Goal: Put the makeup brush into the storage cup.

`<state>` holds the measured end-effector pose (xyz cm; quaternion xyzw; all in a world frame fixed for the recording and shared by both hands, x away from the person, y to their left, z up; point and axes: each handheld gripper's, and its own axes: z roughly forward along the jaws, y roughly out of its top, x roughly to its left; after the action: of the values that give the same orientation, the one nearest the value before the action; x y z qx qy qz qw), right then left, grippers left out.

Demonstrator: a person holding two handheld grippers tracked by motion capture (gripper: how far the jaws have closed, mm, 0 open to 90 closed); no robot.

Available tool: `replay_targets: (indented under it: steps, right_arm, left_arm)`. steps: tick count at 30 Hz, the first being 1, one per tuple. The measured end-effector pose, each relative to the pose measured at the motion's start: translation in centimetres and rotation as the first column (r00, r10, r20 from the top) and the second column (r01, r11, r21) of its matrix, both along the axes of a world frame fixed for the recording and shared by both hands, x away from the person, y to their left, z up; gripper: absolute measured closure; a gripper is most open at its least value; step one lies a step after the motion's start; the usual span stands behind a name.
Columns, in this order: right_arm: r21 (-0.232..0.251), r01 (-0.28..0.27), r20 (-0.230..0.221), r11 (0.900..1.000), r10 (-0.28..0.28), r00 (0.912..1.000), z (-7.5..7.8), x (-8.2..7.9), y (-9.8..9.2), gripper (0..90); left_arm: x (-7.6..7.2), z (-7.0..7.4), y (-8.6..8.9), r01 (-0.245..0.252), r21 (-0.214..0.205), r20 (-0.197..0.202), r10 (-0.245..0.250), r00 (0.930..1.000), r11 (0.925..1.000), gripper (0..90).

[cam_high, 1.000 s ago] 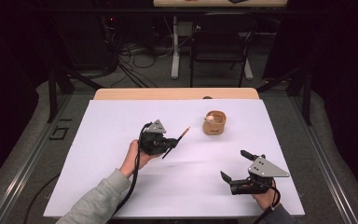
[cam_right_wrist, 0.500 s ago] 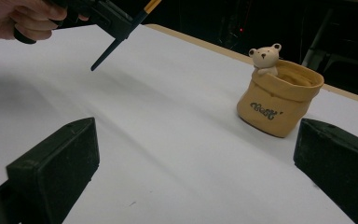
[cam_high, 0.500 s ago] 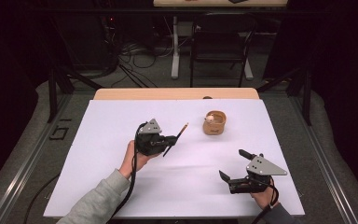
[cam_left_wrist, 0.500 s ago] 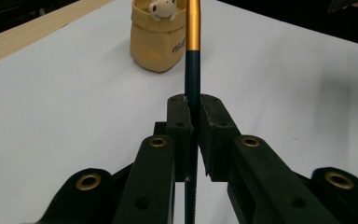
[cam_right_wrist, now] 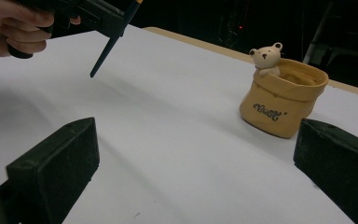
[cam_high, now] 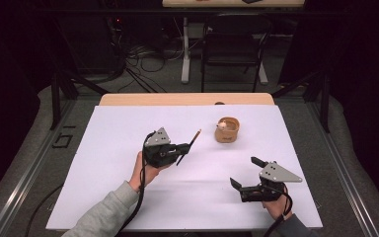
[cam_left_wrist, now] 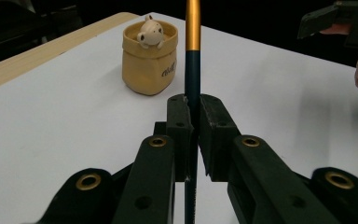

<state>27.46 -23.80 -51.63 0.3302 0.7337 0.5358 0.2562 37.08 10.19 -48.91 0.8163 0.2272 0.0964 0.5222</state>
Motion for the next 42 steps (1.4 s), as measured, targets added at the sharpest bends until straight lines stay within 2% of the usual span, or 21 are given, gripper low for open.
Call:
replay_targets:
  steps: [1, 3, 9, 15, 18, 19, 22, 24, 25, 27, 29, 31, 38, 42]
  right_arm:
    - [0.021, 0.000, -0.002, 0.9998, 0.000, 1.0000, 0.1, 0.2, 0.1, 0.0]
    - [0.029, 0.004, -0.018, 0.9996, -0.004, 0.9998, 0.2, 0.4, 0.3, 0.0]
    - [0.042, -0.002, -0.029, 0.9991, 0.003, 0.9996, 0.5, 0.8, 0.8, 0.0]
    - [0.096, -0.023, -0.036, 0.9951, 0.026, 0.9990, 0.8, 1.5, 1.3, 0.0]
    - [0.137, -0.037, -0.023, 0.9899, 0.040, 0.9989, 0.9, 2.0, 1.6, 0.0]
    - [0.151, -0.044, -0.031, 0.9875, 0.049, 0.9983, 1.0, 2.3, 1.8, 0.0]
    - [0.160, -0.039, -0.036, 0.9863, 0.046, 0.9983, 1.0, 2.6, 2.2, 0.0]
    - [0.127, -0.028, -0.030, 0.9915, 0.032, 0.9990, 1.4, 2.7, 2.9, 0.0]
    - [0.123, -0.027, -0.014, 0.9920, 0.029, 0.9995, 1.5, 2.8, 3.2, 0.0]
    - [0.112, -0.035, -0.019, 0.9931, 0.038, 0.9991, 1.7, 3.0, 3.8, 0.0]
    - [0.116, -0.041, -0.022, 0.9924, 0.044, 0.9988, 1.7, 3.2, 4.0, 0.0]
    - [0.119, -0.057, -0.044, 0.9913, 0.063, 0.9971, 1.7, 3.8, 4.6, 0.0]
    - [0.147, -0.083, -0.063, 0.9857, 0.094, 0.9936, 2.1, 4.8, 5.4, 0.0]
    - [0.162, -0.089, -0.075, 0.9828, 0.102, 0.9919, 2.1, 5.3, 5.9, 0.0]
  left_arm:
    - [-0.1, 0.0, 0.0, -0.004, -0.005, 0.003, 0.004, 1.0000, 1.0000, 83.5]
    - [-0.1, -0.1, -0.1, -0.004, -0.013, 0.002, 0.004, 1.0000, 0.9999, 83.4]
    - [-0.2, -0.2, -0.1, -0.003, -0.009, 0.010, 0.003, 0.9999, 1.0000, 83.5]
    - [-0.5, -0.3, -0.4, -0.004, -0.011, 0.009, 0.004, 1.0000, 0.9999, 83.5]
    - [-0.6, -0.4, -0.6, 0.001, -0.008, 0.012, -0.001, 0.9999, 1.0000, 83.5]
    - [-0.7, -0.4, -0.6, 0.000, -0.008, 0.012, 0.000, 0.9999, 1.0000, 83.5]
    - [-0.8, -0.4, -0.6, 0.001, -0.010, 0.018, -0.001, 0.9998, 0.9999, 83.5]
    - [-0.9, -0.4, -0.7, 0.000, -0.013, 0.018, 0.000, 0.9998, 0.9999, 83.5]
    - [-0.9, -0.4, -0.7, 0.000, -0.013, 0.018, 0.000, 0.9998, 0.9999, 83.5]
    - [-0.9, -0.5, -0.8, 0.004, -0.010, 0.018, -0.004, 0.9998, 0.9999, 83.5]
    - [-1.0, -0.5, -0.9, 0.009, -0.006, 0.018, -0.009, 0.9998, 0.9999, 83.4]
    - [-1.1, -0.6, -1.0, 0.012, -0.005, 0.016, -0.012, 0.9998, 0.9999, 83.5]
    - [-1.4, -0.7, -1.4, 0.023, 0.001, 0.032, -0.023, 0.9992, 0.9997, 83.4]
    - [-1.4, -0.8, -1.5, 0.028, -0.003, 0.019, -0.028, 0.9994, 0.9996, 83.5]
